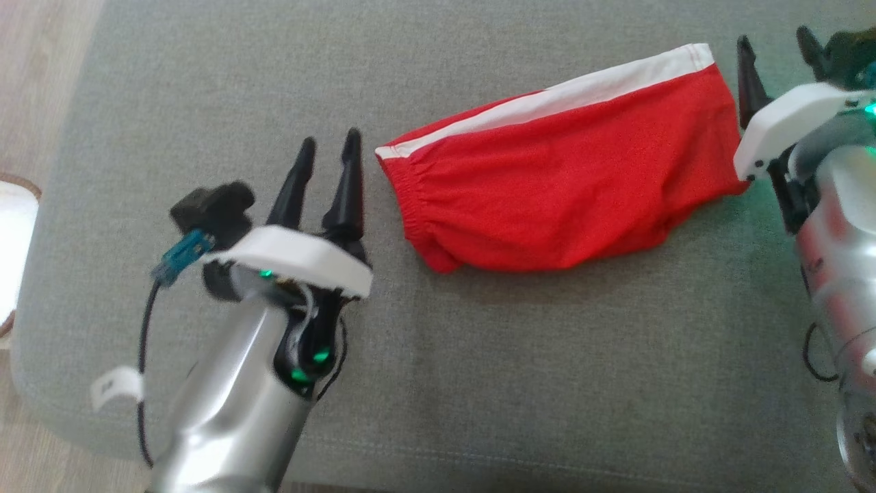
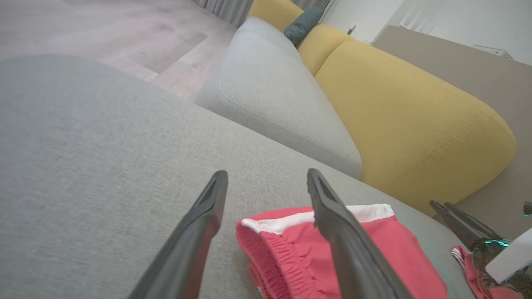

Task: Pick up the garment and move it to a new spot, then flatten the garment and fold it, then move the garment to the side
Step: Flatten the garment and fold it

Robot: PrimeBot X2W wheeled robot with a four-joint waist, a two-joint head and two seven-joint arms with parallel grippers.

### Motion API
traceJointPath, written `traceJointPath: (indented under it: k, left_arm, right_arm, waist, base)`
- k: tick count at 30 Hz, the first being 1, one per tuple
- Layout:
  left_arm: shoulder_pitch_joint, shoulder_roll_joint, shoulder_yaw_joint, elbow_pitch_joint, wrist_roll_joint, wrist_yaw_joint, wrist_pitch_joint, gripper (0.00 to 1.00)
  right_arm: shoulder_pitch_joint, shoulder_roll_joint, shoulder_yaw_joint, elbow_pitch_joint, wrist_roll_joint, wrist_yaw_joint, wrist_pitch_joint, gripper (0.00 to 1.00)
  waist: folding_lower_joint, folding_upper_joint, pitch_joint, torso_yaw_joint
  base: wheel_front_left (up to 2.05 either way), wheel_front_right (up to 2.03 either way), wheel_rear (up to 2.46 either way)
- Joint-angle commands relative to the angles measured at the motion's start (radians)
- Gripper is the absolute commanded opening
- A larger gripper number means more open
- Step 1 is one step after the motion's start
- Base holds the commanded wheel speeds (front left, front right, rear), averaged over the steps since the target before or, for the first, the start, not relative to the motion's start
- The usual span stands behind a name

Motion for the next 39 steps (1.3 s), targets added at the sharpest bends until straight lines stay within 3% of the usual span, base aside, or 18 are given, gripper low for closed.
traceJointPath:
  k: [1,11,26,28,30,31,32,39]
  left_arm:
    - [0.006,0.028,0.051,-0.058,0.029,-0.002,-0.012,1.00]
    - [0.204,0.065,0.132,-0.218,0.156,0.019,-0.012,1.00]
    - [0.300,0.061,0.189,-0.307,0.170,0.033,-0.012,1.00]
    - [0.300,0.061,0.191,-0.306,0.171,0.034,-0.012,1.00]
    - [0.302,0.060,0.195,-0.307,0.174,0.035,-0.012,1.00]
    - [0.302,0.060,0.195,-0.308,0.176,0.035,-0.012,1.00]
    - [0.302,0.061,0.196,-0.309,0.178,0.035,-0.012,1.00]
    - [0.304,0.075,0.192,-0.310,0.199,0.036,-0.011,1.00]
  right_arm:
    - [0.003,0.015,0.023,-0.014,0.018,0.006,-0.006,1.00]
    - [0.066,0.021,0.129,0.017,0.170,0.006,0.111,1.00]
    - [0.176,-0.029,0.260,-0.101,0.495,0.006,0.399,1.00]
    - [0.196,-0.033,0.279,-0.135,0.540,0.006,0.431,0.53]
    - [0.213,-0.042,0.298,-0.170,0.573,0.006,0.445,0.27]
    - [0.221,-0.048,0.306,-0.186,0.587,0.006,0.445,0.08]
    - [0.227,-0.052,0.313,-0.201,0.599,0.006,0.442,0.00]
    - [0.269,-0.074,0.322,-0.271,0.651,0.006,0.329,0.00]
  waist:
    - [0.0001,0.0000,-0.013,-0.006]
    - [0.0001,0.0000,-0.049,-0.012]
    - [0.0001,0.0000,-0.025,0.025]
    - [0.0001,0.0000,-0.026,0.025]
    - [0.0001,0.0000,-0.027,0.021]
    - [0.0001,0.0000,-0.029,0.018]
    - [0.0001,0.0000,-0.030,0.015]
    - [0.0001,0.0000,-0.055,-0.051]
  base:
    - [0.00,0.00,0.00]
    - [0.00,0.00,0.00]
    - [0.00,0.00,0.00]
    - [0.00,0.00,0.00]
    - [0.00,0.00,0.00]
    - [0.00,0.00,0.00]
    - [0.00,0.00,0.00]
    - [0.00,0.00,0.00]
